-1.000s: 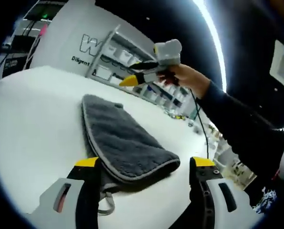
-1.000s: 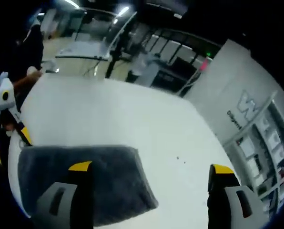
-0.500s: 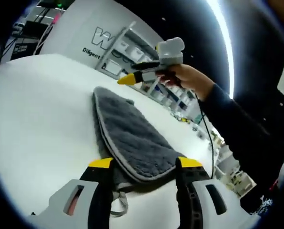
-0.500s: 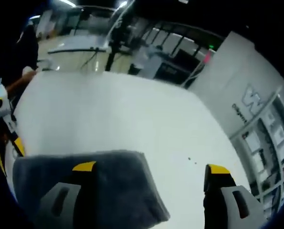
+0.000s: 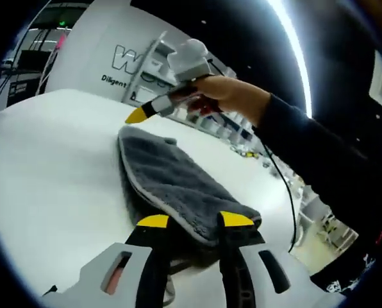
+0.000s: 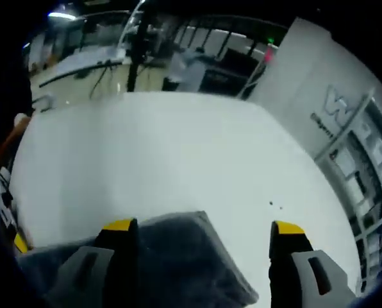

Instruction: Open the folded towel by lifting each exposed corner and separating the folded layers until the towel lies flat within the target outline without major curled edges

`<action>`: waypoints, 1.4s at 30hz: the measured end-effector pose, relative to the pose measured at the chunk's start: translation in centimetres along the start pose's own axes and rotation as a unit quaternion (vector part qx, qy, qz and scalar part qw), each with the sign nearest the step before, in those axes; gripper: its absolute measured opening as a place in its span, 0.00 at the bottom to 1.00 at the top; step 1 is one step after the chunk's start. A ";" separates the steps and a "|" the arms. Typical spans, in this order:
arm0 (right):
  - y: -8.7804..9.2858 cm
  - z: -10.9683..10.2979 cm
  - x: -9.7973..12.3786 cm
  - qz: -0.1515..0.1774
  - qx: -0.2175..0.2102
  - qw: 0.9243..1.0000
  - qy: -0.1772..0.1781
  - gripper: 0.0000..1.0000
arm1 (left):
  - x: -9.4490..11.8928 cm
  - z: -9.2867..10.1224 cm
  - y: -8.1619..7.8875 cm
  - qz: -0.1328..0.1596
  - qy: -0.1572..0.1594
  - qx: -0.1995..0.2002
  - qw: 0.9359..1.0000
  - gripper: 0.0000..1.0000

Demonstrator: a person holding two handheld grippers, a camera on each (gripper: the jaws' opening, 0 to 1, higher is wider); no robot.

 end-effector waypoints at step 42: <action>-0.2 -1.9 -2.1 -0.143 0.011 0.990 0.014 0.69 | -0.8 2.7 -1.2 0.019 0.025 -0.072 0.997 0.04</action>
Point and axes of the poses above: the point that each gripper's makers call its tool centre point, and the gripper's own axes: x roughly backward along the fingers, z roughly to its right, y roughly out of its underside, the point moved 3 cm from there along x, roughly backward along the fingers, and after that the axes turned 11 degrees about x, right-handed, at the moved point
